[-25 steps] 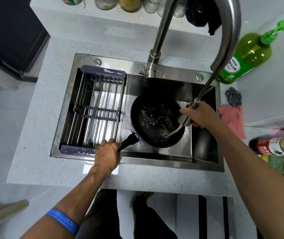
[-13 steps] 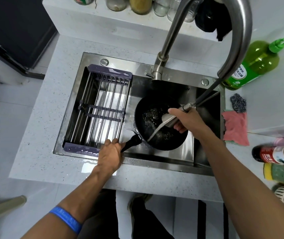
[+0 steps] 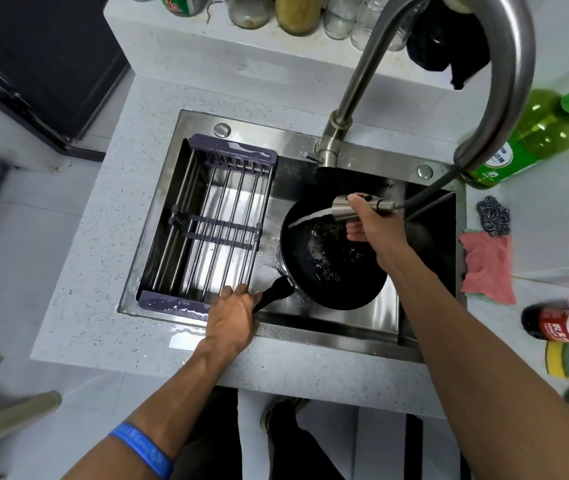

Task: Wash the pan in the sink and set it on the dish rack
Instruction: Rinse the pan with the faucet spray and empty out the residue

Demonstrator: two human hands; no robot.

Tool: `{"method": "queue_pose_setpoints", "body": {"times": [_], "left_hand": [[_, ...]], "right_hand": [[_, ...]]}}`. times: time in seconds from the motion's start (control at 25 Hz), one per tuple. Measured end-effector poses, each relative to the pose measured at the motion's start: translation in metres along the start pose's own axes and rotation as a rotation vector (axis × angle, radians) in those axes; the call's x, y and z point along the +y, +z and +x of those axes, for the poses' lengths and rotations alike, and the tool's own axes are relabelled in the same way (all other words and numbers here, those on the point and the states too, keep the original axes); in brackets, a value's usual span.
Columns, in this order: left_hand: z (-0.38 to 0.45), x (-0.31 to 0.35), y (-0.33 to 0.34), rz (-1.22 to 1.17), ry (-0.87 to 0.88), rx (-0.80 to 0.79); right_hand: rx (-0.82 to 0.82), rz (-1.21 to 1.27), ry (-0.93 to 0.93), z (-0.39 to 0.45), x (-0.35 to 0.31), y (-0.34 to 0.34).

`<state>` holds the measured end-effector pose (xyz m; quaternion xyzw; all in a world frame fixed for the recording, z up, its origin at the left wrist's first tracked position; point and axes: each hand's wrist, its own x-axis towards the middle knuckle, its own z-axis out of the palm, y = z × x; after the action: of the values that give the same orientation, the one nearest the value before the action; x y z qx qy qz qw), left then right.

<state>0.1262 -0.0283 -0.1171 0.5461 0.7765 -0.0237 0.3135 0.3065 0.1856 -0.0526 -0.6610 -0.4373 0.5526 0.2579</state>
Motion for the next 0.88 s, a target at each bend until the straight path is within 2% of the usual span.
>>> {"method": "queue_pose_setpoints", "body": {"times": [0.36, 0.88], "left_hand": [[0.001, 0.001, -0.002, 0.005, 0.001, -0.005], [-0.004, 0.006, -0.009, -0.013, 0.0, -0.004]], "right_hand": [[0.149, 0.038, -0.047, 0.013, -0.004, -0.006], [0.242, -0.4, -0.216, 0.016, -0.01, -0.052]]}}
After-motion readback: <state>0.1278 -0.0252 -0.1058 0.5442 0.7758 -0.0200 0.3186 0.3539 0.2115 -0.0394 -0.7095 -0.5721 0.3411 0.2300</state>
